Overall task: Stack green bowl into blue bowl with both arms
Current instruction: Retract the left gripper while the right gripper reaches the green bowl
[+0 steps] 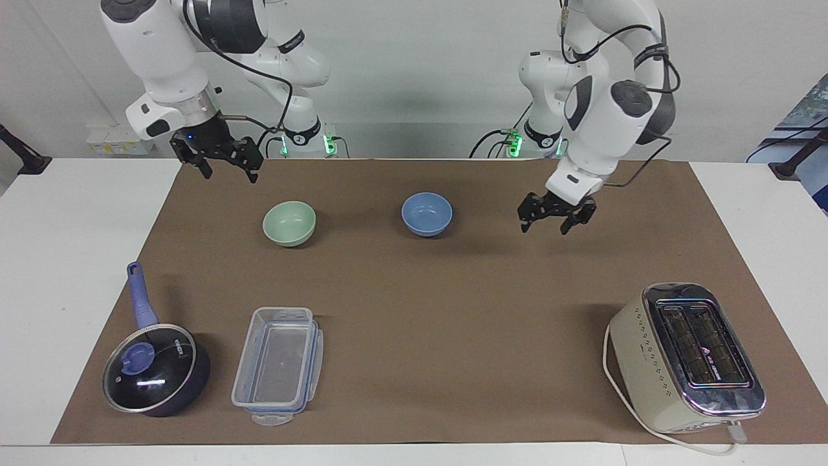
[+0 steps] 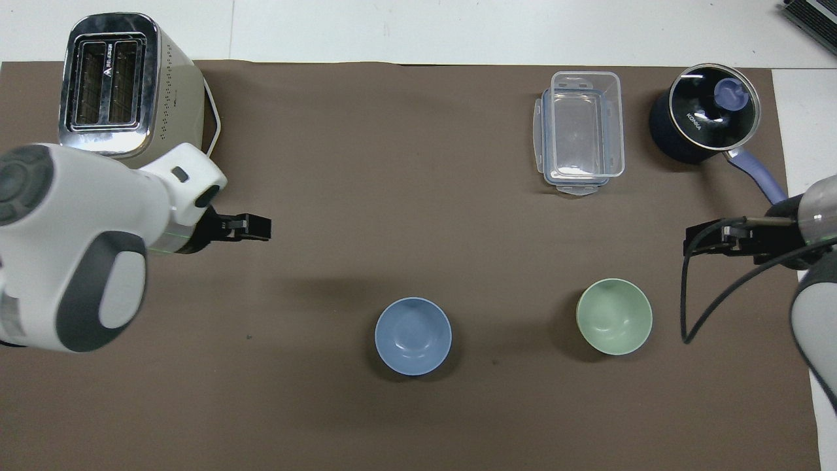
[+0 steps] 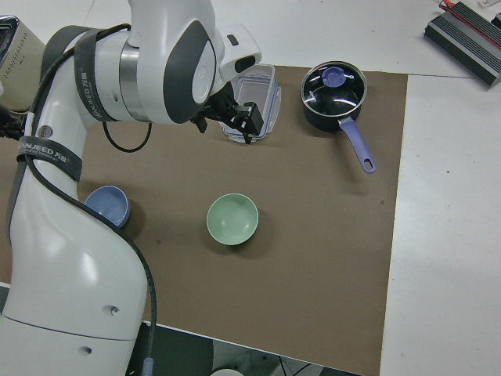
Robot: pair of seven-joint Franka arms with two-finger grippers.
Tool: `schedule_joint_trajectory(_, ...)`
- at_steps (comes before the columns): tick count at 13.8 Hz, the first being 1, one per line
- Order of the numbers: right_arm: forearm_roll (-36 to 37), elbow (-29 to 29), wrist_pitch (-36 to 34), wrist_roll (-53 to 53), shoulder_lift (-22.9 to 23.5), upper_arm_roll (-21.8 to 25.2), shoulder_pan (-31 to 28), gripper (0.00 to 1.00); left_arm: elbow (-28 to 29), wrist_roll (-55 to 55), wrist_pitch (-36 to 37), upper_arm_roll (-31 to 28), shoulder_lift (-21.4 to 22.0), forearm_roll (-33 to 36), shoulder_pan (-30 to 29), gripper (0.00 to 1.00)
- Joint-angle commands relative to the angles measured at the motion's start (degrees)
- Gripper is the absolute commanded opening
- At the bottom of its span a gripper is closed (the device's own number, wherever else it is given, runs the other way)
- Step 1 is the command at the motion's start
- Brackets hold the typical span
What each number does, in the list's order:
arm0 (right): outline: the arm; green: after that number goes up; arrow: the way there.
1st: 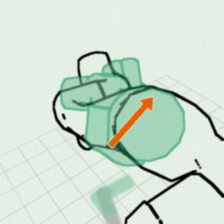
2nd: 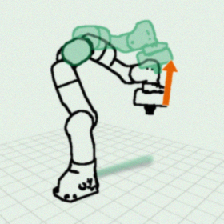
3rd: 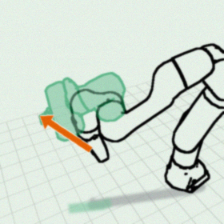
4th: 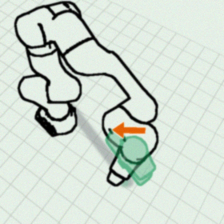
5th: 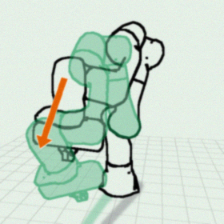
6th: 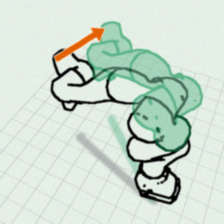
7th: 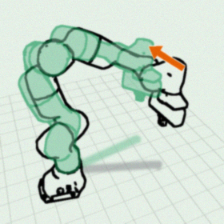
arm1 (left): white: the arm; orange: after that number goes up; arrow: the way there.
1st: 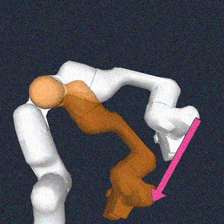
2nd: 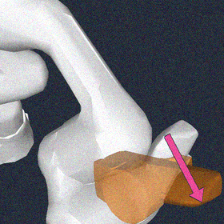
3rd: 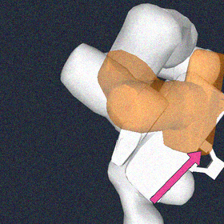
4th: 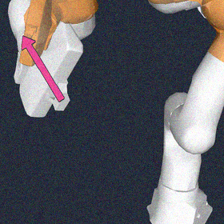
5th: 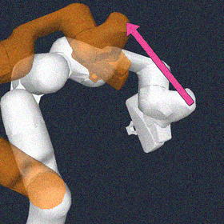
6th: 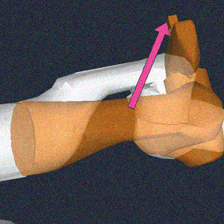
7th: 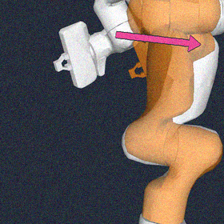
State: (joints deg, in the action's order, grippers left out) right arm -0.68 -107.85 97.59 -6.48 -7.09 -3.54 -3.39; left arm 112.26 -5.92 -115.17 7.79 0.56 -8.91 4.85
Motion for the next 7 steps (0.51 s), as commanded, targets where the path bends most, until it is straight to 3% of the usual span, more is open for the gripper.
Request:
schedule_joint_trajectory(1, -0.9, -11.39, 5.84, 3.66, -4.15, -0.24, -0.83, 1.0, -5.63, 6.17, 8.01, 0.64, 0.06, 1.26, -5.18, 1.0)
schedule_joint_trajectory(5, -0.99, -23.6, 17.34, 4.28, -4.24, -0.15, -1.44, 1.0, -16.35, 7.33, 20.4, 0.56, -0.56, 9.51, -6.87, 1.0)
schedule_joint_trajectory(7, -0.99, -29.23, 23.75, 4.28, -4.16, -0.15, -2.49, 1.0, -20.48, 7.94, 25.15, 0.47, -0.82, 9.87, -7.13, 1.0)
